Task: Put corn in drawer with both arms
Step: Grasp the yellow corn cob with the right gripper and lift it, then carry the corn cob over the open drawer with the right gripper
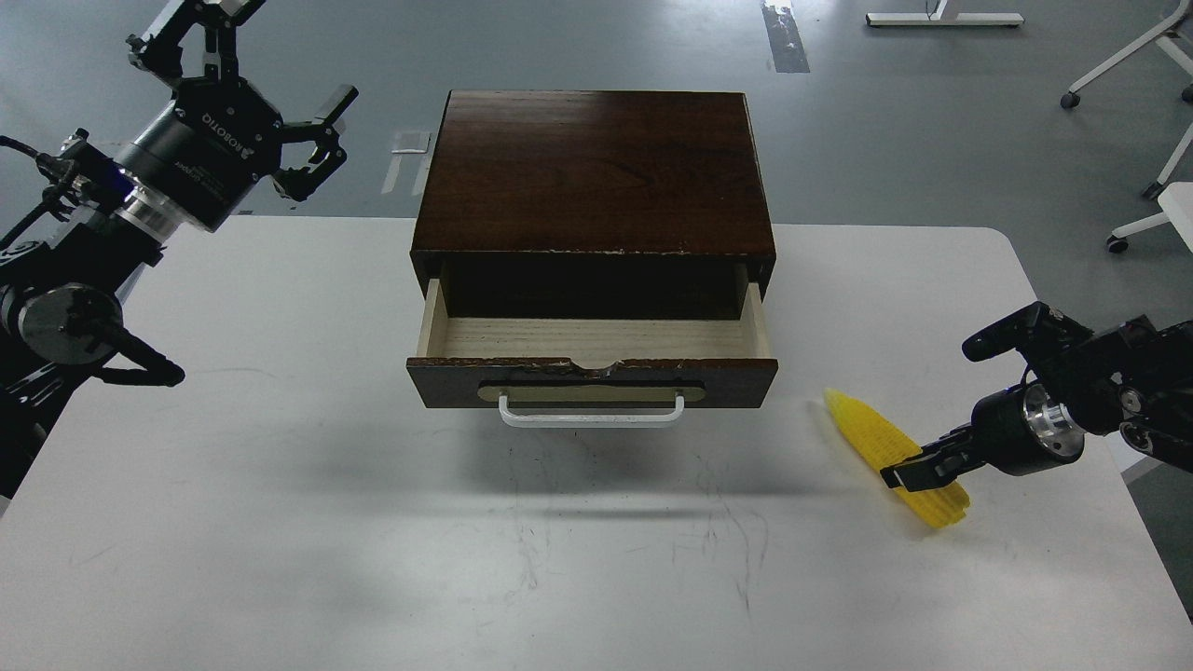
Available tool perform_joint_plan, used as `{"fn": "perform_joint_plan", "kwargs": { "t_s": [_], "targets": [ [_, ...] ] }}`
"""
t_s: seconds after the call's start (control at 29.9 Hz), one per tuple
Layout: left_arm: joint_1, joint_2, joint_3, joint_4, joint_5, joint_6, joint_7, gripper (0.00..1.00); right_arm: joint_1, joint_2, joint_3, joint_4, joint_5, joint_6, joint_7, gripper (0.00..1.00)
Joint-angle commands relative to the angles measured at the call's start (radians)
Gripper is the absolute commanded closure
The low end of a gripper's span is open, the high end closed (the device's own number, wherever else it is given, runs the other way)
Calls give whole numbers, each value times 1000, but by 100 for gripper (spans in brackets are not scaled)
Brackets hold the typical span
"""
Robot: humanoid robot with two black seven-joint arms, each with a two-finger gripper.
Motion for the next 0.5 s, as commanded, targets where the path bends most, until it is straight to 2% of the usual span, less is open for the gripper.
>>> {"fn": "perform_joint_plan", "kwargs": {
  "t_s": [0.0, 0.27, 0.47],
  "targets": [
    [0, 1, 0, 0, -1, 0, 0, 2, 42, -19, 3, 11, 0, 0, 0, 98],
    [0, 1, -5, 0, 1, 1, 0, 2, 353, -122, 15, 137, 9, 0, 0, 98],
    [0, 1, -6, 0, -1, 1, 0, 2, 575, -91, 12, 190, 20, 0, 0, 98]
  ]
}}
